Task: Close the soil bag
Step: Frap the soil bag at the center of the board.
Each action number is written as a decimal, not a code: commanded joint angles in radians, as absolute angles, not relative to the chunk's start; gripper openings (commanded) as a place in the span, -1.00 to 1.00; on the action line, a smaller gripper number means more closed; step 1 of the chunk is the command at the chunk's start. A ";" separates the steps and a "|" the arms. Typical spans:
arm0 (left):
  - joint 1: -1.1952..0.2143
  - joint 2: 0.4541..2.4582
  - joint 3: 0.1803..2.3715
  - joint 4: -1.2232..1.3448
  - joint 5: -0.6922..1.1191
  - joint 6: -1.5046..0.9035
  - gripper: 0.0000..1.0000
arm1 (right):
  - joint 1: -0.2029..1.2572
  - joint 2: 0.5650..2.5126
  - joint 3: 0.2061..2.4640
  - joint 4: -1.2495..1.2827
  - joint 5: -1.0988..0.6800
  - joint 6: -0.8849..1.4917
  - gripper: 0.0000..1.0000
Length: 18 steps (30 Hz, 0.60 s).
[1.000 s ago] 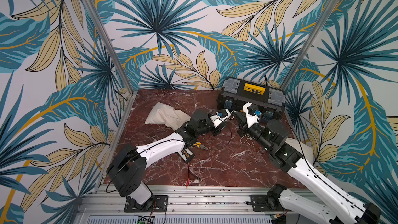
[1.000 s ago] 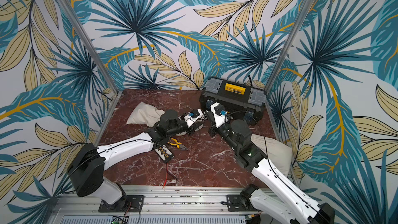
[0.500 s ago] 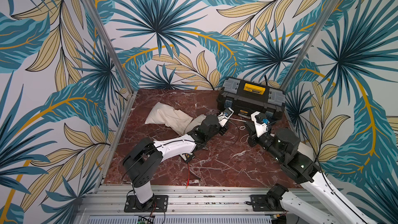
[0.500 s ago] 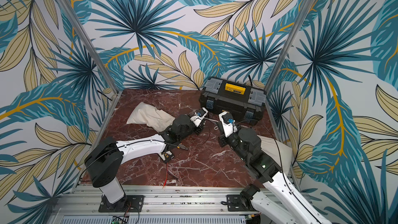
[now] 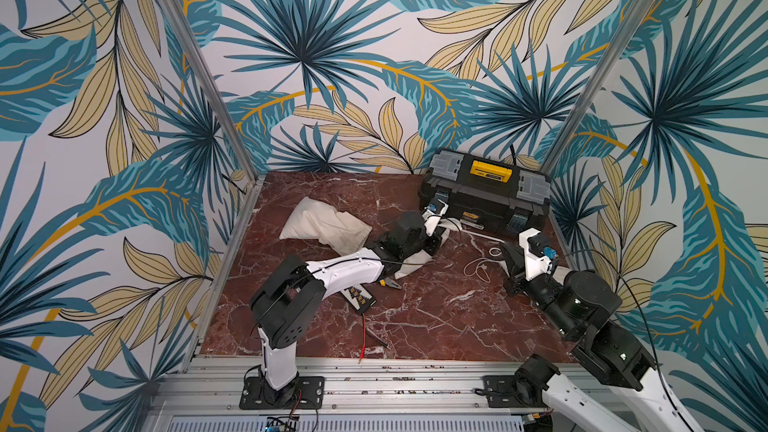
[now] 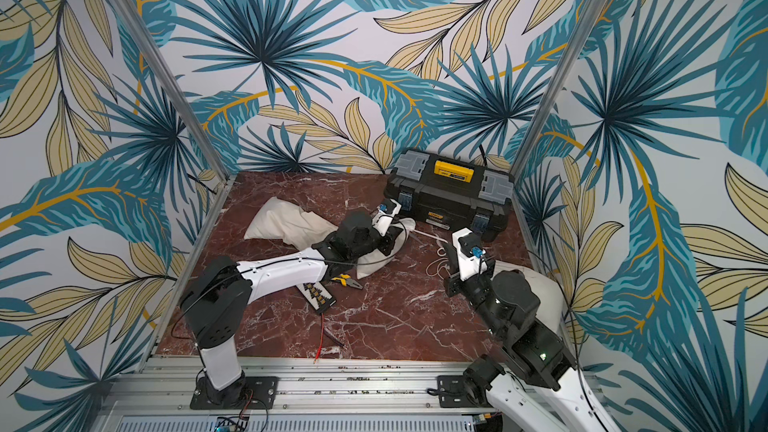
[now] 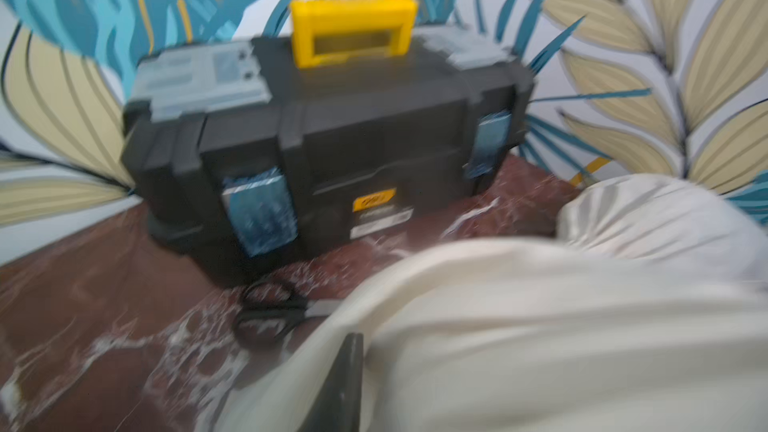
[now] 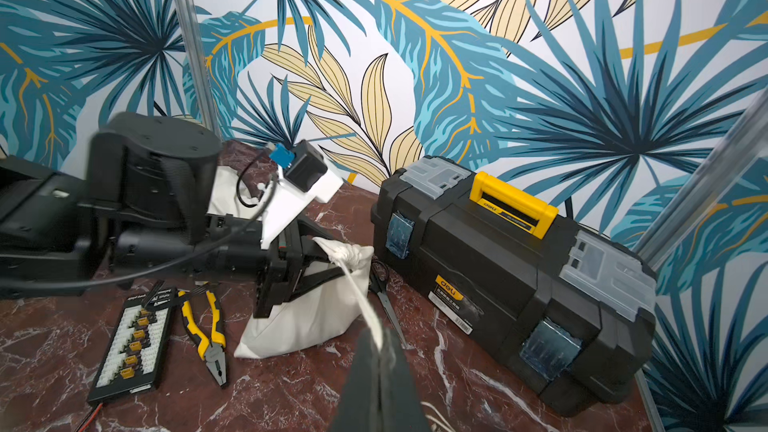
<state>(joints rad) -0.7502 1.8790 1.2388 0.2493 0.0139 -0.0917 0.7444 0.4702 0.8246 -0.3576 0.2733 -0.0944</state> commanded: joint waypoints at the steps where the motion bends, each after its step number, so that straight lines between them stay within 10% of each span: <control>1: -0.586 1.970 1.174 -0.060 -0.248 -0.179 -0.49 | 0.739 0.359 0.884 -0.069 0.377 -0.097 -1.00; 18: -0.400 1.925 1.195 -0.017 -0.193 -0.226 -0.77 | 0.739 0.431 0.818 -0.039 0.415 -0.083 -1.00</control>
<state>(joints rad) -0.5789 1.8812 1.2163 0.1490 0.0929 -0.1635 0.7502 0.4973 0.7727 -0.3565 0.2813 -0.0937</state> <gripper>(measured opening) 0.121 0.066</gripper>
